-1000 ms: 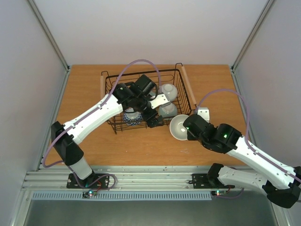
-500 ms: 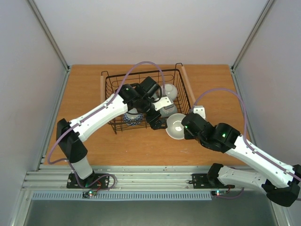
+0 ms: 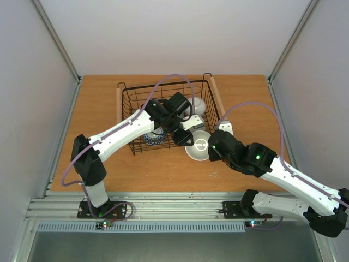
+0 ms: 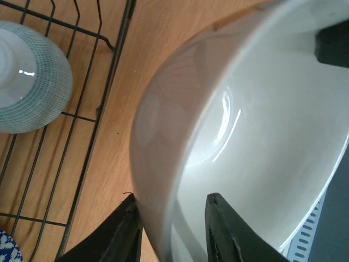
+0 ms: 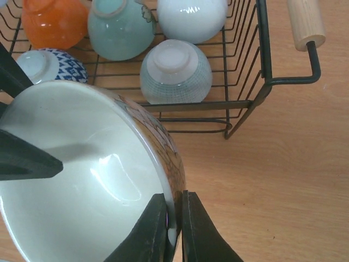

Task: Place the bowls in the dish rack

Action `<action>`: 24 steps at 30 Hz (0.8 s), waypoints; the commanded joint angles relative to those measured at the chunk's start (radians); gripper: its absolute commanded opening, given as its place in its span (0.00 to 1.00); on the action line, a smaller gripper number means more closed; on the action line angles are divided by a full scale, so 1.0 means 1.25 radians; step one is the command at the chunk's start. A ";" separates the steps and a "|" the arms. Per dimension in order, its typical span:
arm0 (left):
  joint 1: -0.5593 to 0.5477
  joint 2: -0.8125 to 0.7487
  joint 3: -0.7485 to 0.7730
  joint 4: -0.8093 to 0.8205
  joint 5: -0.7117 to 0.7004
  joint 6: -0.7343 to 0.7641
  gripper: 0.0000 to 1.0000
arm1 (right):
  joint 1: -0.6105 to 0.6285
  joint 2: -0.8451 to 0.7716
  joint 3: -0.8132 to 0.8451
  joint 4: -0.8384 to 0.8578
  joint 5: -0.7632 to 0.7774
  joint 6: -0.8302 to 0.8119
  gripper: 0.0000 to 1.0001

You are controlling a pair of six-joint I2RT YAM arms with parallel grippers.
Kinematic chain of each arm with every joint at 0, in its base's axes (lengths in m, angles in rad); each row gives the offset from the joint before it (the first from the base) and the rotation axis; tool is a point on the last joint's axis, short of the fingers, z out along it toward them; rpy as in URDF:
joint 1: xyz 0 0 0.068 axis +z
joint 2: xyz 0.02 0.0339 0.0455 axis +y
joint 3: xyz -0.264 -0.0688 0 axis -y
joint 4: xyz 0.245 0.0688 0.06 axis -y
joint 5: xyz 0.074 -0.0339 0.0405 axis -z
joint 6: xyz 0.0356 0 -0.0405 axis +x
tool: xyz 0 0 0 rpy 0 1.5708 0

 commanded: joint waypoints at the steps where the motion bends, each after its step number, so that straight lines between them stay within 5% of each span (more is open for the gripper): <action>1: 0.005 0.009 0.018 0.012 0.004 0.017 0.24 | 0.008 -0.005 0.027 0.066 0.003 -0.007 0.01; 4: 0.005 0.008 0.017 0.013 0.004 0.020 0.02 | 0.009 -0.001 0.022 0.068 0.002 -0.006 0.01; 12: 0.004 -0.016 0.003 0.007 0.049 0.052 0.00 | 0.009 -0.041 0.011 0.071 -0.002 -0.013 0.04; 17: 0.005 -0.070 -0.043 0.031 0.104 0.101 0.01 | 0.009 -0.143 -0.028 0.135 -0.096 -0.069 0.54; 24: 0.010 -0.089 -0.086 0.060 0.134 0.145 0.00 | 0.009 -0.169 -0.040 0.154 -0.196 -0.078 0.85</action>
